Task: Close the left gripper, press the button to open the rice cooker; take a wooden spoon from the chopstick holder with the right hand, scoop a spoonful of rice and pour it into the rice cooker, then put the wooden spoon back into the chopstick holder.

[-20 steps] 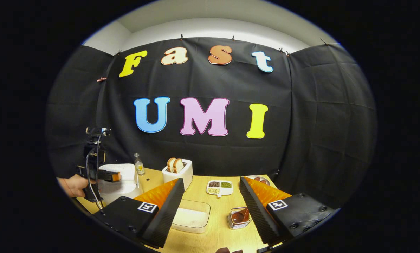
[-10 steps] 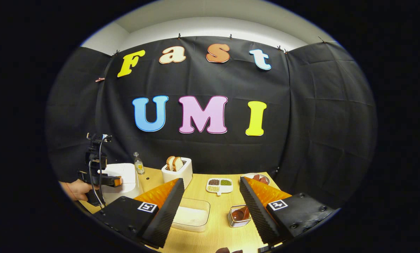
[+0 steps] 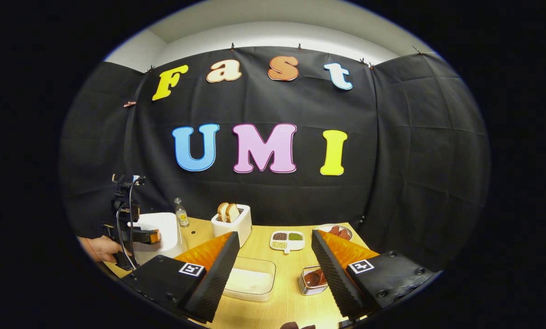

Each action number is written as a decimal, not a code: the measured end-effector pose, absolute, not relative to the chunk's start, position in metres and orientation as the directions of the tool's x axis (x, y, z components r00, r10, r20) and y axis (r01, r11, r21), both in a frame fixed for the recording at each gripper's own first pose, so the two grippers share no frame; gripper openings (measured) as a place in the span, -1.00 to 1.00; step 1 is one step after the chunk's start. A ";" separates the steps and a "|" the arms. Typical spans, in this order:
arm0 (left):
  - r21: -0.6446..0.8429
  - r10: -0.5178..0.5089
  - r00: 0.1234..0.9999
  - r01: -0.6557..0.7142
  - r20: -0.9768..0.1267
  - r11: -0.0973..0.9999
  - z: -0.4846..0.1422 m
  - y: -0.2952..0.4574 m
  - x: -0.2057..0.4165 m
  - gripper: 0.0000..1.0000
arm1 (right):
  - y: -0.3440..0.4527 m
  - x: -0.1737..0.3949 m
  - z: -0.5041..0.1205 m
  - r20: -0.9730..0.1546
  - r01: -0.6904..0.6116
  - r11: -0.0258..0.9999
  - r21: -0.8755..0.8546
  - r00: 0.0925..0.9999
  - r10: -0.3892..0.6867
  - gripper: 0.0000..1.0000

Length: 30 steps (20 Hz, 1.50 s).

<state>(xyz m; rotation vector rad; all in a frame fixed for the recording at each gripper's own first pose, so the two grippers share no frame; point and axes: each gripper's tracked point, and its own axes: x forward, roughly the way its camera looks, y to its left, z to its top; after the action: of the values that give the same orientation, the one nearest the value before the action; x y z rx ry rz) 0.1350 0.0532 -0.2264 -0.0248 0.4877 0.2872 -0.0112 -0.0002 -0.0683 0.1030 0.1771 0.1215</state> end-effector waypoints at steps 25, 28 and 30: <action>0.029 -0.092 0.996 0.092 -0.016 0.995 -0.038 -0.043 0.051 0.91 | -0.009 0.008 -0.037 -0.078 -0.054 0.995 0.088 0.995 0.061 0.97; 0.049 -0.119 0.992 0.118 0.034 0.992 -0.022 -0.051 0.032 0.90 | -0.003 0.009 -0.040 -0.081 -0.060 0.994 0.094 0.994 0.067 0.97; 0.050 -0.140 0.989 0.138 0.043 0.989 -0.019 -0.058 0.024 0.90 | -0.003 0.012 -0.042 -0.085 -0.053 0.993 0.102 0.994 0.062 0.97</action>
<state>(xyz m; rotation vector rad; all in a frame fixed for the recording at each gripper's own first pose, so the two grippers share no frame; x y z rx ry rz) 0.0235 -0.0575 -0.0192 0.0465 -0.0468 -0.1399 0.0118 -0.0027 -0.0416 0.1001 0.0884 0.0579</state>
